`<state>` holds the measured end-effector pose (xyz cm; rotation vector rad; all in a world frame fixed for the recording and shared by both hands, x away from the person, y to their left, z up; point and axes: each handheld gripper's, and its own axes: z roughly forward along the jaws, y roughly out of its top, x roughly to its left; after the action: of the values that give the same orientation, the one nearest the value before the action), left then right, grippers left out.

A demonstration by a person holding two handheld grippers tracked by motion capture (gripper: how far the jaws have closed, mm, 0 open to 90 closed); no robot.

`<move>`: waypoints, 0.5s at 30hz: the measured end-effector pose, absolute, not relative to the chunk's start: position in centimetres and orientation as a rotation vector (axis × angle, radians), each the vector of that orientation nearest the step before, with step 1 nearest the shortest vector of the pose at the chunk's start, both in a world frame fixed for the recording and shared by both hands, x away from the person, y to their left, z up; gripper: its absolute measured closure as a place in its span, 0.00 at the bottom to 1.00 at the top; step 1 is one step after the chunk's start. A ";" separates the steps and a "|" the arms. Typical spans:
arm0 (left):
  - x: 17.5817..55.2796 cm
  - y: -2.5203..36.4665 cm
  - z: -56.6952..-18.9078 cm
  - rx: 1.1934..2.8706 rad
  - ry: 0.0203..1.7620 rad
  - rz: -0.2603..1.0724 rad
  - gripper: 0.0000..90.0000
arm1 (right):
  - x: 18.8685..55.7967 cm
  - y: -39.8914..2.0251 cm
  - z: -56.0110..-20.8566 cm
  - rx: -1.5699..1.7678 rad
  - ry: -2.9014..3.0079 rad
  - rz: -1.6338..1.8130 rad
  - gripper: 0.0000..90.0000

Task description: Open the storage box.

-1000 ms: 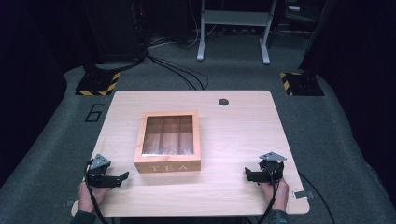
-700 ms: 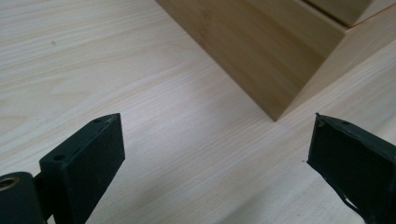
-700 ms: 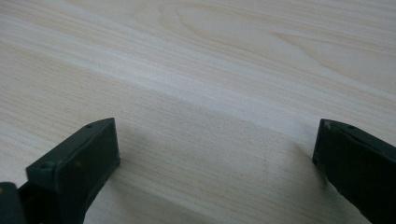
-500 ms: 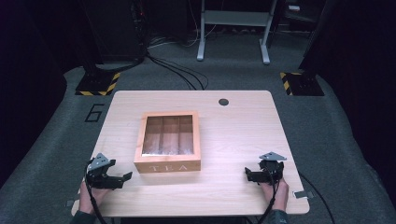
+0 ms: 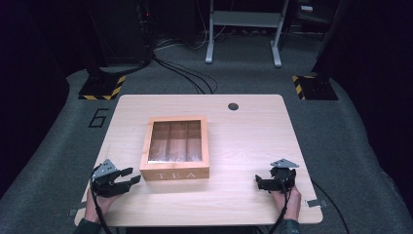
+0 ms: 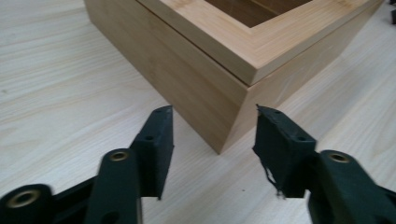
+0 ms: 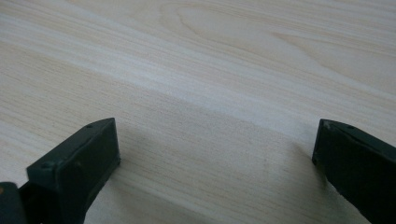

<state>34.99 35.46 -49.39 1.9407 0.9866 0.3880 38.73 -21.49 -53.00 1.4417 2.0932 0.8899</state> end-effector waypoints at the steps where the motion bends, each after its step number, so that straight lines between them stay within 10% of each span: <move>1: 35.0 35.3 -49.4 1.942 0.983 0.387 0.62 | 38.7 -21.5 -53.0 1.441 2.091 0.892 0.00; 15: 34.7 34.8 -49.3 1.938 0.946 0.390 0.93 | 38.7 -21.5 -53.0 1.439 2.095 0.888 0.00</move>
<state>34.66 34.79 -49.32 1.9384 0.9458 0.3901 38.73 -21.49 -53.00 1.4394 2.0953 0.8878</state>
